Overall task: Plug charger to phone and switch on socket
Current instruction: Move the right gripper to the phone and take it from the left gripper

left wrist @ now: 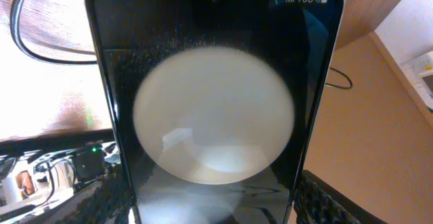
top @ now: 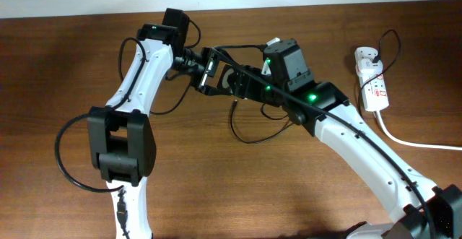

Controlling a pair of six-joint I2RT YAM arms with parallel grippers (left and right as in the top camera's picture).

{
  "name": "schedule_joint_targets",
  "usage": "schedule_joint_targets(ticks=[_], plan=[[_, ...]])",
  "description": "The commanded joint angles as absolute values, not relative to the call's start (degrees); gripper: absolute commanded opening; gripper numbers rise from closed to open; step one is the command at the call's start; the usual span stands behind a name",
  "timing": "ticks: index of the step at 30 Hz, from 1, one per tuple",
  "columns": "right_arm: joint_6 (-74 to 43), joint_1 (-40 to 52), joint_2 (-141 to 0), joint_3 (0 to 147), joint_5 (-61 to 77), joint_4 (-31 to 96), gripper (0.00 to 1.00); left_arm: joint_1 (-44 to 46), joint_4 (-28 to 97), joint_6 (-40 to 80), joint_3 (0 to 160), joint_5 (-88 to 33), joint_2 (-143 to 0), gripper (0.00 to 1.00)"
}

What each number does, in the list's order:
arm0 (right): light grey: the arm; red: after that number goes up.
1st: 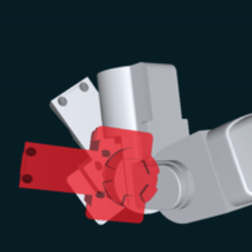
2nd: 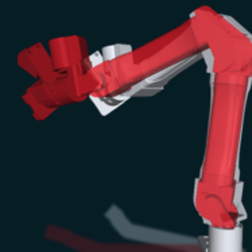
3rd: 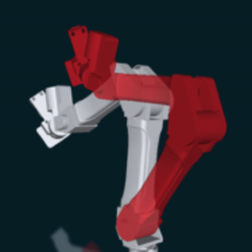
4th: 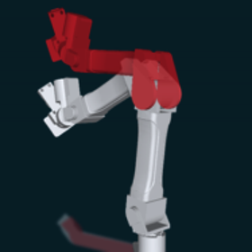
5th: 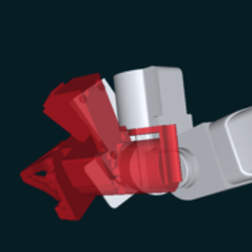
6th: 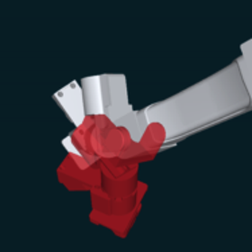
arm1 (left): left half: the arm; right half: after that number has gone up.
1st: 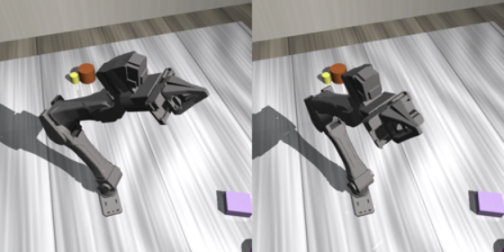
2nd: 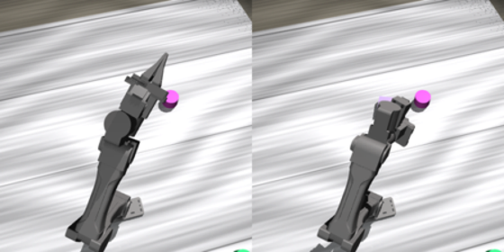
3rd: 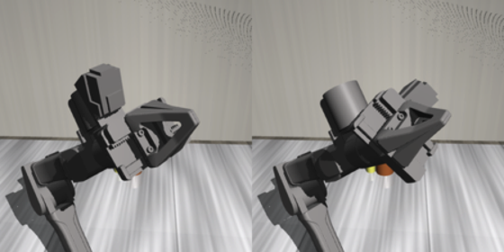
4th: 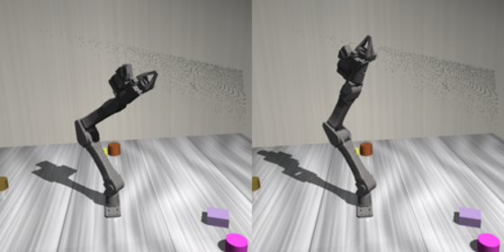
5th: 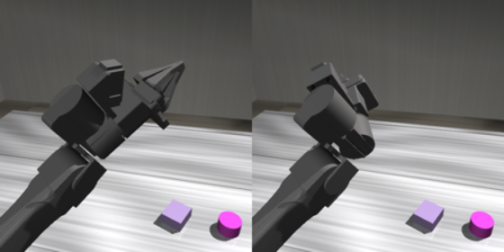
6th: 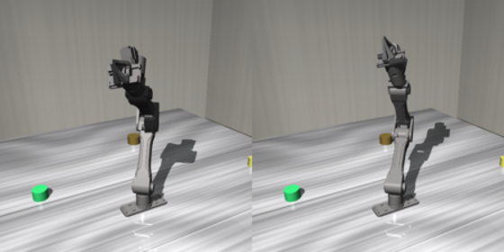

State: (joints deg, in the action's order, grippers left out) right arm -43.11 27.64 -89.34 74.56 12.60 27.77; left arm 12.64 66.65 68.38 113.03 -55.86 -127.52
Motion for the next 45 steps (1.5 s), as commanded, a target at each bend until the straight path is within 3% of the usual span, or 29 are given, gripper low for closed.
schedule_joint_targets(ticks=[1,9,19,22,25,26,27,31,33,38,41,45], plan=[[-46.0,28.3,-91.2,75.7,9.2,27.2,0.66,13.2,66.7,68.7,114.3,-57.2,-127.6,0.01],[-46.0,28.5,-95.2,75.7,9.2,26.1,0.34,14.6,66.7,68.7,114.3,-57.2,-127.6,0.01],[-46.0,28.5,-97.1,75.7,9.4,24.2,0.17,14.6,66.7,68.7,114.3,-57.2,-127.6,0.08],[-46.0,28.5,-97.1,75.7,14.3,18.9,0.06,14.6,66.7,68.7,114.3,-57.2,-127.6,0.11],[-46.0,28.5,-97.1,75.7,14.9,17.9,0.04,14.6,66.7,68.7,114.3,-57.2,-127.6,0.17],[-46.0,28.5,-97.1,75.7,15.6,17.3,0.04,14.6,66.7,68.7,114.3,-57.2,-127.6,0.24],[-46.0,28.5,-97.1,75.7,16.5,16.3,0.04,14.6,66.7,68.7,114.3,-57.2,-127.6,0.39],[-46.2,28.4,-97.1,75.7,17.6,14.7,0.04,14.6,66.7,68.7,114.3,-57.2,-127.6,0.71],[-47.2,28.4,-97.1,75.7,17.6,14.6,0.04,14.6,66.7,68.7,114.3,-57.2,-127.6,1.00],[-47.5,28.3,-97.1,75.7,17.9,14.1,0.04,14.3,66.7,68.7,114.3,-57.1,-127.6,0.99],[-47.5,25.1,-97.1,75.7,22.1,15.0,0.04,12.3,66.3,52.7,114.3,-56.9,-127.6,0.99],[-46.8,21.3,-97.0,75.7,23.8,23.0,0.04,7.6,66.2,48.5,114.3,-50.7,-127.6,0.98]])
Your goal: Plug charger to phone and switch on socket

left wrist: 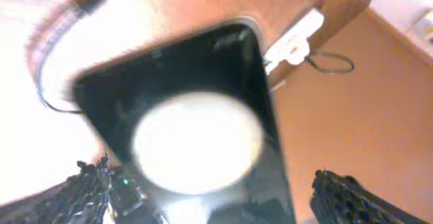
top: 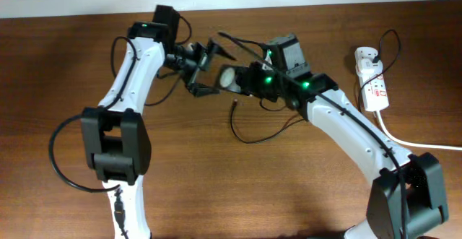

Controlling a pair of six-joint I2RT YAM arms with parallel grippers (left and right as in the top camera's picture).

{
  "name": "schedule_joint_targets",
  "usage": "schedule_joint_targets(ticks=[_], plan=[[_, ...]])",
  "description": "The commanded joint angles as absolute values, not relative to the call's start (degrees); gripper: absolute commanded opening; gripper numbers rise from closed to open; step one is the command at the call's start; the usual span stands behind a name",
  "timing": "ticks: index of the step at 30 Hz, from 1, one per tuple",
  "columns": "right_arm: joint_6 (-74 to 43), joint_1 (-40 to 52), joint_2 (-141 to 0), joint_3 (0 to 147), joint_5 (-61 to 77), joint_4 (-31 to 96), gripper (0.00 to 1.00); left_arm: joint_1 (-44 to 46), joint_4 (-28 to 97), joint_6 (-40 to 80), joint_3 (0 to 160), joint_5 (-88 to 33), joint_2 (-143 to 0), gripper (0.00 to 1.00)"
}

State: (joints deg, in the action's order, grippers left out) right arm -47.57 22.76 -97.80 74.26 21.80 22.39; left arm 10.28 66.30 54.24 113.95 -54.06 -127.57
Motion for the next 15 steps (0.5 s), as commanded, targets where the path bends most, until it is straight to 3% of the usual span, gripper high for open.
schedule_joint_targets(ticks=[1,2,7,10,15], plan=[[-46.3,20.0,-96.6,75.7,24.3,24.3,0.04,6.0,66.3,46.2,114.3,-50.9,-127.6,0.90],[-43.9,18.1,-95.6,75.7,26.0,25.1,0.04,4.3,66.3,42.3,114.3,-51.9,-127.6,0.86],[-38.7,7.3,-86.9,75.7,31.6,32.4,0.04,-0.9,63.4,16.2,114.3,-72.3,-127.6,0.98],[-35.2,0.9,-80.9,75.7,37.6,35.5,0.04,-0.9,61.1,9.0,114.3,-81.8,-127.6,0.98],[-31.3,-7.6,-67.4,74.4,38.0,42.6,0.04,-0.9,60.8,4.2,114.3,-82.0,-123.8,0.99]])
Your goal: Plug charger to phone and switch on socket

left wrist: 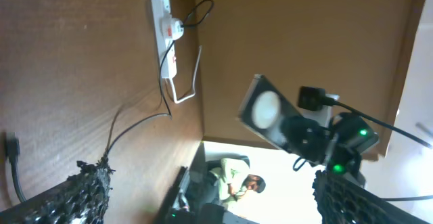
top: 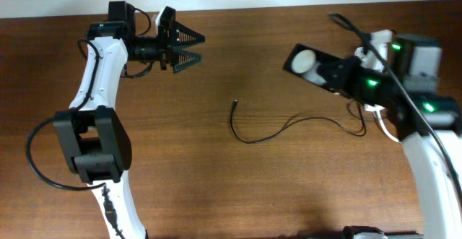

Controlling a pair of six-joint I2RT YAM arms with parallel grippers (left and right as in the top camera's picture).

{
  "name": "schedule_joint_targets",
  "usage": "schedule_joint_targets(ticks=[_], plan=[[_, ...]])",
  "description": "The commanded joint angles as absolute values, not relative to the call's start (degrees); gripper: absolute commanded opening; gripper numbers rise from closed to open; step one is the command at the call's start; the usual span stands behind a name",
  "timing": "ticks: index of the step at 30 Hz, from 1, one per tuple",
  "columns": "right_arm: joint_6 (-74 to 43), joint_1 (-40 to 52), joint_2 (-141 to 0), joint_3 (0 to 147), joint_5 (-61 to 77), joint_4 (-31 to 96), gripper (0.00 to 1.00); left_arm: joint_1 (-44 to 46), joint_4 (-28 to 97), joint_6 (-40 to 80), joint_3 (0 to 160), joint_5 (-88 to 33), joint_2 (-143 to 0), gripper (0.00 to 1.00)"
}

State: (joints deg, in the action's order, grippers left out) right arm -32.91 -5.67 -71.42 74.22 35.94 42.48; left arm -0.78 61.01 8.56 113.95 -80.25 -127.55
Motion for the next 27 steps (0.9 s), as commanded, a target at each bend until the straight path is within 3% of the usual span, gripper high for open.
schedule_joint_targets(ticks=[1,6,10,13,16,21,24,27], plan=[[-31.3,-9.8,-64.1,72.5,39.4,42.9,0.04,-0.9,60.5,3.6,114.3,-80.7,-121.5,0.99],[-35.0,-19.3,-51.6,61.2,44.0,38.2,0.04,-0.4,59.2,2.9,114.3,-80.8,-114.7,0.99],[-53.1,-21.0,-49.7,48.9,47.7,21.3,0.04,3.0,58.9,3.0,114.3,-80.6,-114.4,0.99],[-63.3,-14.0,-53.4,45.9,44.9,4.1,0.04,4.3,58.7,3.0,114.3,-78.0,-114.4,0.99],[-73.9,-3.7,-59.6,45.9,29.9,-9.8,0.04,4.4,58.5,3.4,114.3,-78.0,-114.4,0.99],[-77.0,13.1,-75.7,46.0,11.5,-41.7,0.04,4.4,56.1,3.7,114.3,-78.0,-114.4,0.99],[-77.0,20.6,-82.2,46.0,0.8,-49.3,0.04,5.0,52.1,8.4,114.3,-78.0,-114.4,1.00],[-77.0,24.3,-84.1,48.3,-3.4,-49.1,0.04,7.8,46.2,15.1,114.3,-74.6,-114.4,1.00]])
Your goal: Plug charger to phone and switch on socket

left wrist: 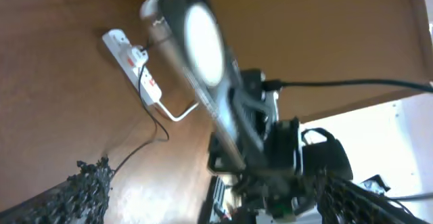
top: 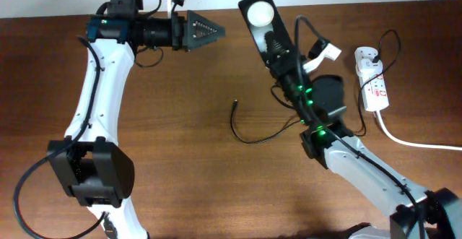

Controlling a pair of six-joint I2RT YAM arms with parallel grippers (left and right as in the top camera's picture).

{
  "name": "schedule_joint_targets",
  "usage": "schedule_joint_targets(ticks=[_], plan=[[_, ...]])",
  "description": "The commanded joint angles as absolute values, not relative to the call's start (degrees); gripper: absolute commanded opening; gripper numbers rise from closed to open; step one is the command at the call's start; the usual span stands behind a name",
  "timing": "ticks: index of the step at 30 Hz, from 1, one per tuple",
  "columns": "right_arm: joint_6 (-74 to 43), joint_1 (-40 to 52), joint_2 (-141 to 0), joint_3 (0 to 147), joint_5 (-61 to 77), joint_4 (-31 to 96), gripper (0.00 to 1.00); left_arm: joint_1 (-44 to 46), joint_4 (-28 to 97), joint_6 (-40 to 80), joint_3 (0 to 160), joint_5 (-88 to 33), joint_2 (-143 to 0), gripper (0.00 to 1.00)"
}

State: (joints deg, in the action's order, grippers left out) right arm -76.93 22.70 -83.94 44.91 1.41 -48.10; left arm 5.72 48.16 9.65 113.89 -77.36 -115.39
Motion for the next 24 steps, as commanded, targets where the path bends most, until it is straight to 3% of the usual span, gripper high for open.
schedule_joint_targets(ticks=[1,4,9,16,22,24], plan=[[-77.0,24.4,-84.1,48.8,-3.7,-49.1,0.04,8.9,45.4,16.7,114.3,-72.7,-114.4,1.00],[-78.1,24.4,-84.1,49.7,-3.7,-49.1,0.04,11.4,43.3,21.1,114.3,-69.1,-114.4,0.94],[-88.3,24.4,-84.1,49.7,-3.7,-49.1,0.04,11.7,36.4,31.9,114.3,-69.0,-114.4,0.95],[-99.5,24.4,-84.1,49.7,-3.2,-48.2,0.04,13.6,27.1,43.0,114.3,-62.5,-114.7,0.88],[-99.5,24.8,-84.1,49.7,-3.1,-43.7,0.04,17.1,17.8,52.5,114.3,-61.0,-117.9,0.72],[-99.5,24.8,-84.1,49.7,-3.6,-43.7,0.04,17.3,17.7,52.5,114.3,-60.7,-118.0,0.61]])
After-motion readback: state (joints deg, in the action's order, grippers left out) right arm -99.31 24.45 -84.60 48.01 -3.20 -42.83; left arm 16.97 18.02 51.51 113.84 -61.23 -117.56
